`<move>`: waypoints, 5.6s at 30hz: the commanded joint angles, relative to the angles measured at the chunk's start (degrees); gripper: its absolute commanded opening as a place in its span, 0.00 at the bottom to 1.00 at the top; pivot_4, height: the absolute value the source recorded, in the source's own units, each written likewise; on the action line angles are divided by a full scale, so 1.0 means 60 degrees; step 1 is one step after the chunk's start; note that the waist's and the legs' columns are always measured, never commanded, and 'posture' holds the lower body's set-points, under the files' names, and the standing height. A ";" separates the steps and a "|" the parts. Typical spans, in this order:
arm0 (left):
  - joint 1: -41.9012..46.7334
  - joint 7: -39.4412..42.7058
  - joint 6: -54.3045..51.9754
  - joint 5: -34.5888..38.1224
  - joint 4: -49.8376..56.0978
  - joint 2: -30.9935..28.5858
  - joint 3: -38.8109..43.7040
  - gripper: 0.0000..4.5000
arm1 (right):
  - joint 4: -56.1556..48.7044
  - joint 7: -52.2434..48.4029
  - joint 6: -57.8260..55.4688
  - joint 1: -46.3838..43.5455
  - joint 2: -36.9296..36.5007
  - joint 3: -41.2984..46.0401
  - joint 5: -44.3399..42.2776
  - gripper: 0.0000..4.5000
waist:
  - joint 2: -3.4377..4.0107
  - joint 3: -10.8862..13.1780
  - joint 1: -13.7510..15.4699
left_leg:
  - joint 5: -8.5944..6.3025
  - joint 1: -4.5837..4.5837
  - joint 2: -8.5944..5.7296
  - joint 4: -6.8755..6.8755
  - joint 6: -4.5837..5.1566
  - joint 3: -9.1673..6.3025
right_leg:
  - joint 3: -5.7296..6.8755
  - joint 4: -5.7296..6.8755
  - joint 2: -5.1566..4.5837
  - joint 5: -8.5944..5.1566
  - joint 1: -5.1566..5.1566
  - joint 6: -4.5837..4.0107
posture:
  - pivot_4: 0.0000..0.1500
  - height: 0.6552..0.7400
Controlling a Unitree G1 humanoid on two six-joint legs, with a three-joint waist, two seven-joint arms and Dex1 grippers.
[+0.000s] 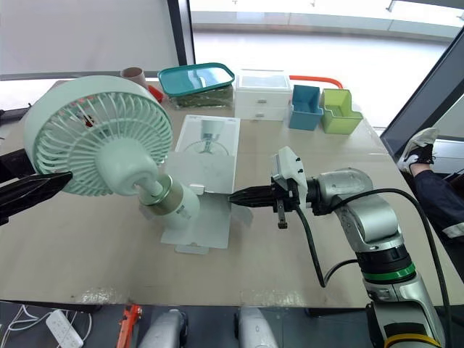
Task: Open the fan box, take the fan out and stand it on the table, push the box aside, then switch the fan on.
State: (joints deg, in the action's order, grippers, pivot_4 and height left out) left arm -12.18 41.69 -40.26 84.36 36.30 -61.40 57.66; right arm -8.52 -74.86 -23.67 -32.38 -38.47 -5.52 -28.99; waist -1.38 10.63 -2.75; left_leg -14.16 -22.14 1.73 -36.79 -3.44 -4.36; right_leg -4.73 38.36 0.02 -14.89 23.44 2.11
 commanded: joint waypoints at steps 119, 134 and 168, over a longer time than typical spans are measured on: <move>0.3103 -0.1961 0.1079 -0.7122 -0.3699 0.2150 -0.1823 0.99 | -0.0855 0.0992 -0.0306 -0.0374 0.1291 -0.0170 -0.0917 0.00 | -0.0042 -0.0011 0.0005 | 0.0007 -0.0017 -0.0001 0.0003 -0.0013 -0.0052 | 0.0069 0.0020 -0.0024 0.0022 0.0008 -0.0026 | 1.00 1.00; 0.4043 -0.1877 0.1074 -0.7252 -0.4057 0.1949 -0.2242 0.99 | -0.1083 0.1036 -0.0351 -0.0162 0.1240 -0.0174 -0.0891 0.00 | -0.0042 -0.0011 -0.0001 | 0.0007 -0.0018 -0.0003 0.0004 -0.0014 -0.0053 | 0.0070 0.0021 -0.0027 0.0022 0.0008 -0.0025 | 1.00 1.00; 0.3498 -0.0353 -0.0718 -0.2234 -0.0361 0.1911 -0.2534 0.99 | -0.1020 0.1603 -0.0584 -0.0391 0.1203 0.0177 -0.0855 0.00 | -0.0043 -0.0012 -0.0016 | 0.0013 -0.0013 -0.0006 0.0000 -0.0024 -0.0058 | 0.0078 0.0039 -0.0031 0.0019 0.0007 -0.0021 | 1.00 1.00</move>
State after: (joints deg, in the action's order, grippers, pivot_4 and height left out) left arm 9.12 38.17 -44.52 68.78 31.81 -48.61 42.24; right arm -13.04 -66.07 -27.19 -32.99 -30.87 -6.40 -33.45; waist -1.64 10.55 -2.85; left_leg -14.07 -22.22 1.69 -36.80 -3.59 -4.71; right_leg -4.26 38.59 -0.16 -14.78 23.48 1.98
